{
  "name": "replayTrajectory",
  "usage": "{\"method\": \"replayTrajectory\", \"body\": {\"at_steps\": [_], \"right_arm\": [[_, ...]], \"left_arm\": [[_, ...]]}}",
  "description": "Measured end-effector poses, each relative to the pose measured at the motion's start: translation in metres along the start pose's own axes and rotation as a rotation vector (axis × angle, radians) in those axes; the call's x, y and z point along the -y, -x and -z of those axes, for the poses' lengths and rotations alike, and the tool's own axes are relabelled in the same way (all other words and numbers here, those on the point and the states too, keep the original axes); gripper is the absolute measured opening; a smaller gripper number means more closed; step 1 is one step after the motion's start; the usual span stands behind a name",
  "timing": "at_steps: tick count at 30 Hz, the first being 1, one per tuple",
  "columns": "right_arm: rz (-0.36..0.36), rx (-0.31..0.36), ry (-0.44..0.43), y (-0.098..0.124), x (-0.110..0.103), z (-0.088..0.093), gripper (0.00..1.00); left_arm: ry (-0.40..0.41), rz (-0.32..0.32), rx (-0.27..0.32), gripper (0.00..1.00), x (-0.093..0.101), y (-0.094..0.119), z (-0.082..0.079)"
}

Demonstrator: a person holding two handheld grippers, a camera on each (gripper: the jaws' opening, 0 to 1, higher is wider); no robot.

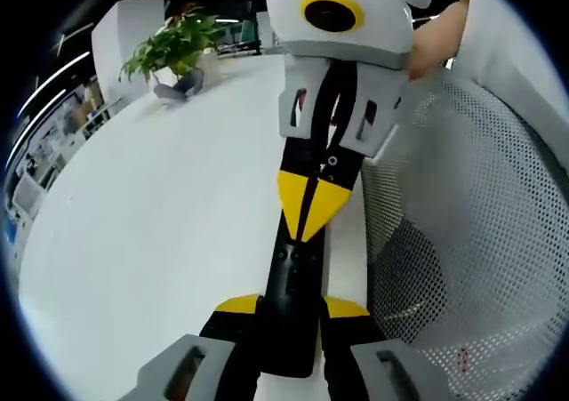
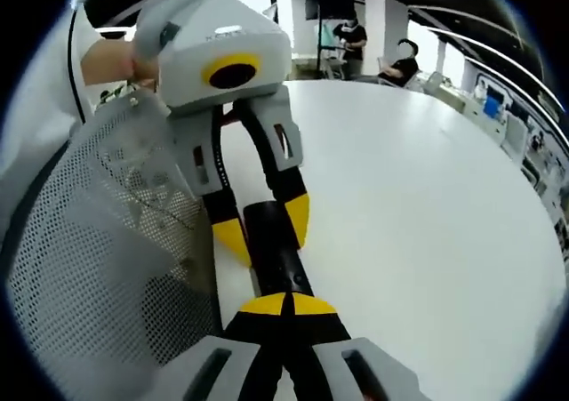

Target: Press the specified remote control buttons in sequence, fully releasing each button before pressing the next.

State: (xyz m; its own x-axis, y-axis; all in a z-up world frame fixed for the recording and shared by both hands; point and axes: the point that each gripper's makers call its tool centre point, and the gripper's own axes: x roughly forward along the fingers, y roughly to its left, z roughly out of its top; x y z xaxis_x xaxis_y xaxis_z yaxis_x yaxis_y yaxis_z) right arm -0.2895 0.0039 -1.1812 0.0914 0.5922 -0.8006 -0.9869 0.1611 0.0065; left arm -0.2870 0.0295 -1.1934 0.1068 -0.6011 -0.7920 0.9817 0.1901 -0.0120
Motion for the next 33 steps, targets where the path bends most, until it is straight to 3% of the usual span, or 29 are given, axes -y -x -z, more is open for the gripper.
{"method": "replayTrajectory", "body": {"at_steps": [4, 7, 9, 16, 20, 23, 25, 27, 33], "right_arm": [[0.016, -0.051, 0.04, -0.003, -0.001, 0.0, 0.0], [0.019, -0.073, -0.016, -0.003, 0.002, 0.001, 0.0], [0.042, -0.057, -0.094, -0.003, 0.004, 0.001, 0.0], [0.103, -0.046, -0.062, -0.003, 0.002, 0.0, 0.0], [0.074, 0.02, -0.166, -0.002, 0.004, -0.001, 0.0], [0.08, 0.026, -0.151, 0.0, 0.001, 0.0, 0.0], [0.088, -0.001, -0.057, -0.001, -0.002, -0.001, 0.0], [0.054, -0.002, -0.033, -0.003, -0.01, -0.005, 0.0], [0.039, -0.022, -0.025, -0.008, -0.018, -0.008, 0.0]], "left_arm": [[0.0, 0.0, 0.003, 0.24, 0.0, 0.0, 0.0], [-0.001, 0.0, 0.004, 0.24, 0.0, 0.0, 0.0], [0.0, -0.001, 0.005, 0.24, 0.0, 0.0, 0.0], [-0.01, 0.002, -0.007, 0.24, 0.0, -0.001, 0.001], [-0.006, 0.001, -0.008, 0.24, 0.0, -0.001, 0.001], [-0.001, -0.001, -0.005, 0.24, 0.0, -0.001, 0.001], [0.0, -0.002, -0.003, 0.24, 0.0, -0.001, 0.001], [0.004, -0.003, -0.001, 0.24, 0.0, -0.001, 0.001], [0.007, -0.004, 0.001, 0.24, 0.0, -0.001, 0.001]]}}
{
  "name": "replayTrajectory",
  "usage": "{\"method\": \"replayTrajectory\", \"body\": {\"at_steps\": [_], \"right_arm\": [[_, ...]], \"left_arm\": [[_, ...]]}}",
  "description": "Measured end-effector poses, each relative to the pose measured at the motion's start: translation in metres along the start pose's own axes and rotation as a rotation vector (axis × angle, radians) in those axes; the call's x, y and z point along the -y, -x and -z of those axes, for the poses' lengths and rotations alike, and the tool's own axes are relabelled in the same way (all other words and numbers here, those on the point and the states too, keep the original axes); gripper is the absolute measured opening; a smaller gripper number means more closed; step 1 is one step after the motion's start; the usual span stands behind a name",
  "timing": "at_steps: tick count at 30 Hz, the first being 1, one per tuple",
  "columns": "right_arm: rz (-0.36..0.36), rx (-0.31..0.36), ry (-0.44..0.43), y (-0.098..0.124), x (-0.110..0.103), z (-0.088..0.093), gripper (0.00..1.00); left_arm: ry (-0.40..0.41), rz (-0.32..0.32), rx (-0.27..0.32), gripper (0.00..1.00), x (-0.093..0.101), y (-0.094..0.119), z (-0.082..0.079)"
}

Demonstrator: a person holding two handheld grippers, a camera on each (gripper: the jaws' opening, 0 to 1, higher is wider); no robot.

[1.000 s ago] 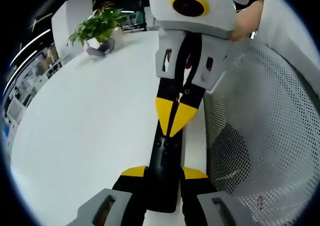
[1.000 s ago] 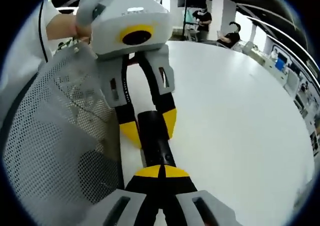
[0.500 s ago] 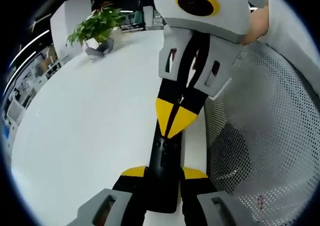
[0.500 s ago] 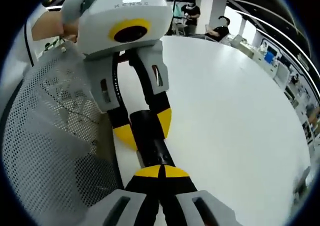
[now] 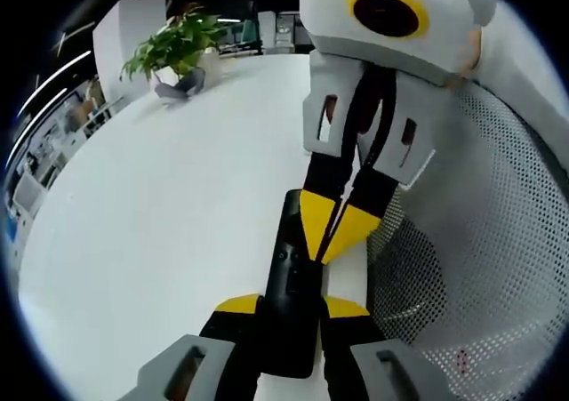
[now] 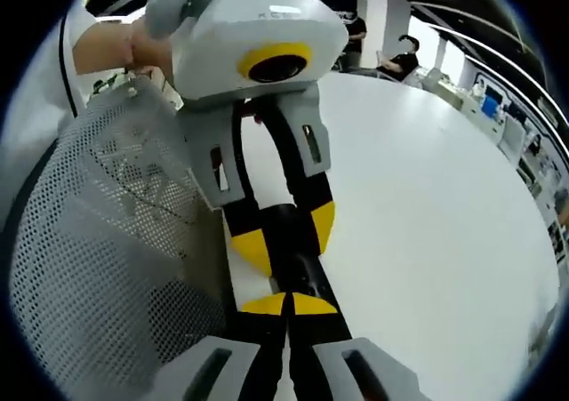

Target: Press the specified remote control buttons in sequence, fully releasing each button before pressing the next.

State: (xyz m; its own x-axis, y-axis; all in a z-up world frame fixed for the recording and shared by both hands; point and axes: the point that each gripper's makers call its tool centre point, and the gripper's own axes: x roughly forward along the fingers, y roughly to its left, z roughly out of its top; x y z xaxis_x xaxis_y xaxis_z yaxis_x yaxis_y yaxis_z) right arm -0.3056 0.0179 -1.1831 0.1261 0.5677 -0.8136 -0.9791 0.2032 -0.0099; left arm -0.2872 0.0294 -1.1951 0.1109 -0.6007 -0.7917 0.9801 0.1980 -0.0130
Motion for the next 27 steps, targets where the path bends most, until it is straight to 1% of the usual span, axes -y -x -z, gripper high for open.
{"method": "replayTrajectory", "body": {"at_steps": [2, 4, 8, 11, 13, 14, 17, 18, 19, 20, 21, 23, 25, 27], "right_arm": [[-0.001, -0.011, -0.017, 0.0, 0.001, 0.0, 0.0], [-0.009, -0.028, -0.008, -0.001, 0.0, 0.001, 0.0], [-0.019, -0.068, -0.021, -0.002, 0.0, 0.001, 0.0], [-0.028, -0.091, -0.004, -0.003, -0.001, 0.003, 0.0], [-0.033, -0.091, 0.008, -0.002, -0.001, 0.003, 0.0], [-0.04, -0.077, 0.004, -0.001, 0.0, 0.004, 0.0], [-0.072, -0.014, -0.081, 0.0, -0.001, 0.002, 0.0], [-0.091, -0.002, -0.15, 0.001, 0.0, 0.002, 0.0], [-0.103, 0.003, -0.196, 0.002, 0.001, 0.001, 0.0], [-0.127, -0.004, -0.264, 0.003, 0.001, 0.002, 0.0], [-0.143, -0.013, -0.279, 0.003, 0.0, 0.002, 0.0], [-0.133, -0.02, -0.23, 0.004, 0.003, 0.002, 0.0], [-0.093, -0.025, -0.178, 0.004, 0.009, 0.001, 0.0], [-0.09, -0.024, -0.163, 0.004, 0.009, 0.0, 0.0]], "left_arm": [[0.001, -0.001, 0.001, 0.24, 0.0, 0.0, 0.0], [0.001, -0.001, 0.003, 0.24, 0.0, 0.0, 0.0], [-0.002, 0.001, -0.001, 0.24, 0.0, -0.001, 0.0], [-0.006, 0.003, -0.002, 0.24, 0.001, 0.0, 0.0], [-0.005, 0.003, -0.001, 0.24, 0.001, 0.0, 0.0], [-0.004, 0.002, -0.001, 0.24, 0.001, 0.0, 0.0], [-0.002, 0.001, 0.002, 0.24, 0.001, 0.0, 0.0], [-0.002, 0.0, 0.004, 0.24, 0.001, 0.0, 0.0], [-0.001, 0.0, 0.005, 0.24, 0.002, 0.0, 0.0], [-0.001, -0.001, 0.007, 0.24, 0.002, 0.0, -0.001], [0.001, -0.001, 0.008, 0.24, 0.002, 0.0, -0.001], [0.002, -0.003, 0.012, 0.24, 0.002, 0.001, -0.001], [0.004, -0.004, 0.014, 0.24, 0.002, 0.001, -0.001], [0.005, -0.005, 0.016, 0.24, 0.002, 0.001, -0.001]]}}
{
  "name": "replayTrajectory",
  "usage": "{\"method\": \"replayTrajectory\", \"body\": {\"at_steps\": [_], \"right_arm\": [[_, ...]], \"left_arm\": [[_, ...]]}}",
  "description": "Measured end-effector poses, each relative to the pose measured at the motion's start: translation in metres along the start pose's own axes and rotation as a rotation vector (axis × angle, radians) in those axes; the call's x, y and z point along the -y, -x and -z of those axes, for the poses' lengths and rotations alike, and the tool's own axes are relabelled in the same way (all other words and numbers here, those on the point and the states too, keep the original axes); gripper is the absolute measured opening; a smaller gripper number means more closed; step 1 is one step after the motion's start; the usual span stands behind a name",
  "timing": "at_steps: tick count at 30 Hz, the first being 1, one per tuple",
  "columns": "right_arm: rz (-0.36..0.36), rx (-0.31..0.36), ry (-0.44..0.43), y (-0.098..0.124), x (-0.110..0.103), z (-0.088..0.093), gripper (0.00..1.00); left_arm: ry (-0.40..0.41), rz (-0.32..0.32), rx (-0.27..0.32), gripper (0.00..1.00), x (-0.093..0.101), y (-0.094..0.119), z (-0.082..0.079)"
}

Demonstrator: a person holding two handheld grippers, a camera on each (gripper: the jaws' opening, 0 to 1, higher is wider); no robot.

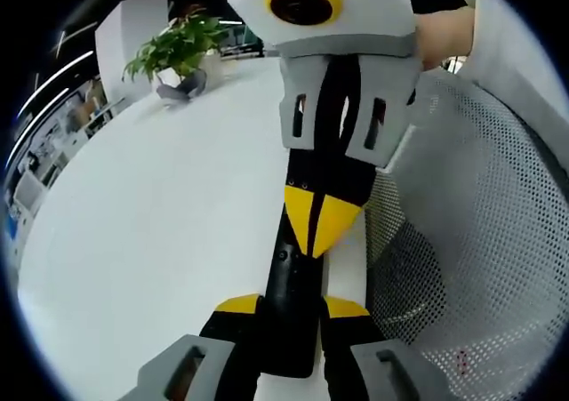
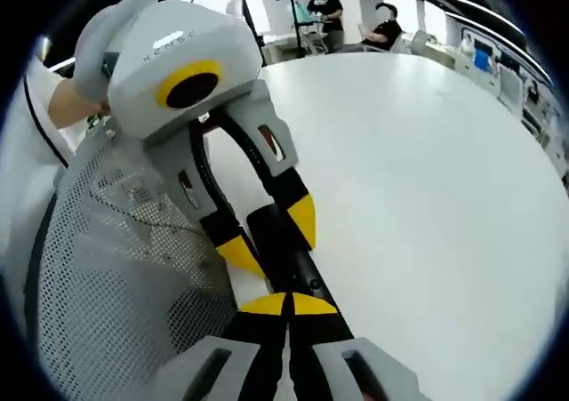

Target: Press the specified remote control buttons in sequence, fully releasing each button before pressing the next.

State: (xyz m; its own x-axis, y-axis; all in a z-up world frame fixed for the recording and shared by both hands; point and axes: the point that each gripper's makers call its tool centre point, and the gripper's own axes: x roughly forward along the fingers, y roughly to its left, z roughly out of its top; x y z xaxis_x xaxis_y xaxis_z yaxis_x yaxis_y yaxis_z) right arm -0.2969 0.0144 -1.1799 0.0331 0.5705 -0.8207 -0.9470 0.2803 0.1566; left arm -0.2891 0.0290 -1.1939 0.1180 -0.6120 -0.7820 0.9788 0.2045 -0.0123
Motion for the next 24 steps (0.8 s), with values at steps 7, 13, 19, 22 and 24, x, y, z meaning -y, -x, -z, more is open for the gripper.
{"method": "replayTrajectory", "body": {"at_steps": [7, 13, 19, 22, 24], "right_arm": [[0.037, -0.02, 0.07, -0.0022, 0.0036, -0.0025, 0.0], [0.051, -0.071, 0.133, -0.004, 0.0052, -0.0021, 0.0], [0.071, -0.095, 0.178, -0.0057, 0.0067, -0.0024, 0.0], [0.086, -0.099, 0.207, -0.0067, 0.008, -0.0033, 0.0], [0.086, -0.099, 0.205, -0.0063, 0.009, -0.0033, 0.0]], "left_arm": [[0.001, 0.0, 0.003, 0.24, 0.0002, 0.0003, 0.0001], [0.002, 0.0, 0.005, 0.24, 0.0002, 0.0007, 0.0], [-0.005, 0.002, 0.002, 0.24, -0.0004, 0.0006, -0.0001], [-0.007, 0.003, -0.002, 0.24, -0.0006, 0.0005, -0.0002], [-0.006, 0.003, -0.003, 0.24, -0.0008, 0.0003, -0.0002]]}}
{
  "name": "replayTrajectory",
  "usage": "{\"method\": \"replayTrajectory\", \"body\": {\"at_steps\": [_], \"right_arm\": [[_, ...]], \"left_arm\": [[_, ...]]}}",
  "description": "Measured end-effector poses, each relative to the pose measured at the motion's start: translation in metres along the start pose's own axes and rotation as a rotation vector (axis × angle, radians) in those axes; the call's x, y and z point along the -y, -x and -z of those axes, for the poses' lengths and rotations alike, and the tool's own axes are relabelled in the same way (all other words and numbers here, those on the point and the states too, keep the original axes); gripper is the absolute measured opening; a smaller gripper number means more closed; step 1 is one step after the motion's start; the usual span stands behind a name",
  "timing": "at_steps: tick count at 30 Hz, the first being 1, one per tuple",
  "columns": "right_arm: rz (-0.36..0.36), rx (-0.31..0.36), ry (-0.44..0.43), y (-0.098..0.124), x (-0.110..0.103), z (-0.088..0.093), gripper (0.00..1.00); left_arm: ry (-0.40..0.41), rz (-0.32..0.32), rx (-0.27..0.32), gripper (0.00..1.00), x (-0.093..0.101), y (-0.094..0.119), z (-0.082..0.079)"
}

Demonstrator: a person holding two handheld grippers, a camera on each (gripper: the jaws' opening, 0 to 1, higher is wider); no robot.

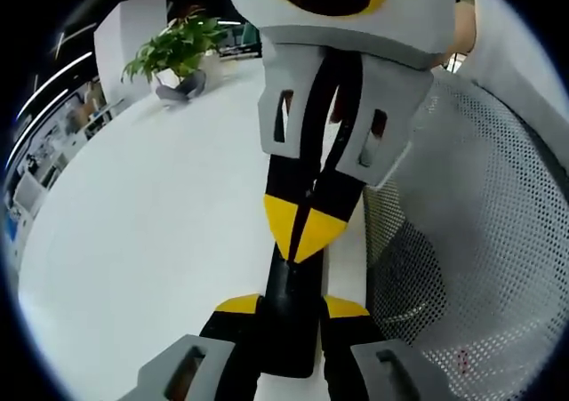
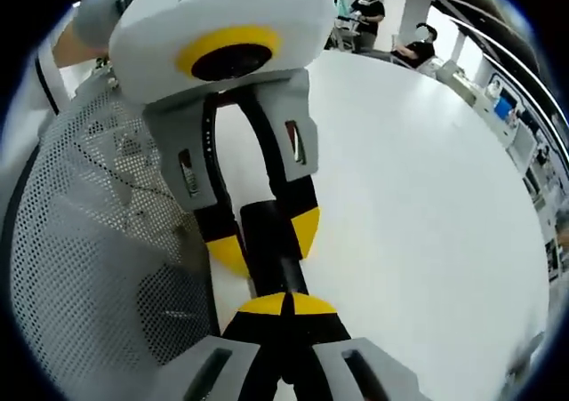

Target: Press the specified remote control buttons in sequence, fully releasing each button before pressing the next.

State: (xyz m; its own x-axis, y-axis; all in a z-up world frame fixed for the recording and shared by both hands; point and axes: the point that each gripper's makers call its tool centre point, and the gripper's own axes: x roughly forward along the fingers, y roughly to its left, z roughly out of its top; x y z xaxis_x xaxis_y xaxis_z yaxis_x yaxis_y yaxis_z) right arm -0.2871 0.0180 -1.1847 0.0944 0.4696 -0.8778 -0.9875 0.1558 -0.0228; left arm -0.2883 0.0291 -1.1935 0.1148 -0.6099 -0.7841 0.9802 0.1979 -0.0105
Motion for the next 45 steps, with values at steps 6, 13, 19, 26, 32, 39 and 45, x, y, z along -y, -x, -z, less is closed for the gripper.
{"method": "replayTrajectory", "body": {"at_steps": [6, 13, 19, 26, 32, 39, 45], "right_arm": [[-0.044, 0.032, -0.022, 0.002, 0.001, 0.001, 0.0], [-0.037, 0.0, -0.064, 0.001, 0.016, 0.006, 0.0], [-0.158, -0.027, -0.155, 0.0, 0.013, 0.004, 0.0], [-0.203, -0.092, -0.122, -0.002, 0.011, 0.002, 0.0], [-0.201, -0.148, -0.099, -0.006, 0.012, 0.002, 0.0], [-0.177, -0.161, -0.097, -0.007, 0.013, 0.003, 0.0], [-0.096, 0.017, -0.153, -0.004, 0.013, 0.001, 0.0]], "left_arm": [[0.0, 0.0, 0.0, 0.24, 0.0, 0.0, 0.0], [0.001, -0.002, 0.002, 0.24, 0.0, -0.001, 0.0], [0.002, -0.002, 0.004, 0.24, 0.0, -0.001, 0.0], [0.004, -0.002, 0.012, 0.24, 0.0, -0.001, 0.001], [0.012, -0.01, 0.027, 0.24, 0.0, -0.001, 0.0], [0.014, -0.011, 0.032, 0.24, 0.0, -0.002, 0.001], [0.017, -0.012, 0.037, 0.24, 0.0, -0.002, 0.001]]}}
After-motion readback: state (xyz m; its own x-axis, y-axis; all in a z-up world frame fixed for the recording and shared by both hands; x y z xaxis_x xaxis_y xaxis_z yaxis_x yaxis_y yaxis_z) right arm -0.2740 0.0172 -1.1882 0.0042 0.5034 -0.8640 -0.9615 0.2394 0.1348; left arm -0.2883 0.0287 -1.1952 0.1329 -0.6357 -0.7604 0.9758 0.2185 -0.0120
